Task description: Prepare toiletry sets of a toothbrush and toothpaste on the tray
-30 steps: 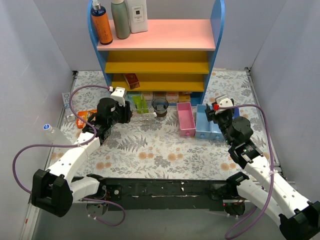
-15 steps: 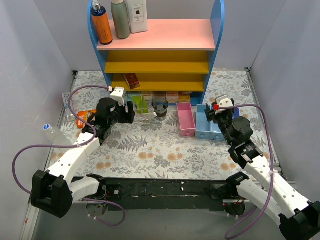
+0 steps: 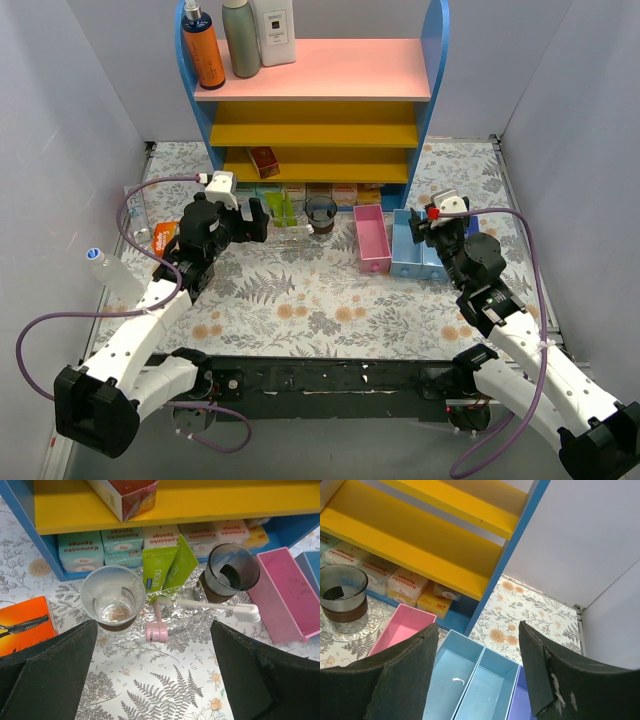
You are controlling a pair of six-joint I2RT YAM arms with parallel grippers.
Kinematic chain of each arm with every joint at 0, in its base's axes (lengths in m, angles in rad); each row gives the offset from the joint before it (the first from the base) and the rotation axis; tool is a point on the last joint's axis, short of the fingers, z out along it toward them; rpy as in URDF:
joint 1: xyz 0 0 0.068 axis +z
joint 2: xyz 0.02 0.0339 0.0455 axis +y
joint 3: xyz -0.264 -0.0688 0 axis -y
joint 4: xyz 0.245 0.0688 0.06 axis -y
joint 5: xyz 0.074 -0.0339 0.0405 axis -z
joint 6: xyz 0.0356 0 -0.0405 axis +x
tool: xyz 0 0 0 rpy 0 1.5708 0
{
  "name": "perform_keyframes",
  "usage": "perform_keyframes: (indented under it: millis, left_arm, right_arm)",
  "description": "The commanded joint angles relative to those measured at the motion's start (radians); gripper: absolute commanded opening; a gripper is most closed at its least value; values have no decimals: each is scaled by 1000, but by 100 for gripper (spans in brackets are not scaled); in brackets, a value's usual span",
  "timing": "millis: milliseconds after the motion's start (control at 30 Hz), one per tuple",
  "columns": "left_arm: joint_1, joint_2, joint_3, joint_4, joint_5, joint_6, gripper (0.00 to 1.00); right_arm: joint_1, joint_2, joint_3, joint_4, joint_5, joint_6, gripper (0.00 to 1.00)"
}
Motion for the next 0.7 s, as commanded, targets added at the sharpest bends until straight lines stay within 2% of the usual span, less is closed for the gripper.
perform_keyframes:
  millis: [0, 233, 467, 667]
  left_arm:
    - [0, -47, -4, 50, -20, -32, 98]
    - [35, -61, 42, 47, -17, -70, 98]
    - [138, -116, 67, 20, -17, -109, 98]
    - [164, -178, 87, 1, -71, -132, 98]
  right_arm:
    - [-2, -9, 7, 16, 11, 29, 73]
    - [-10, -26, 8, -5, 25, 66, 77]
    - [-19, -52, 17, -50, 31, 102, 78]
    - [-21, -81, 20, -82, 42, 107, 78]
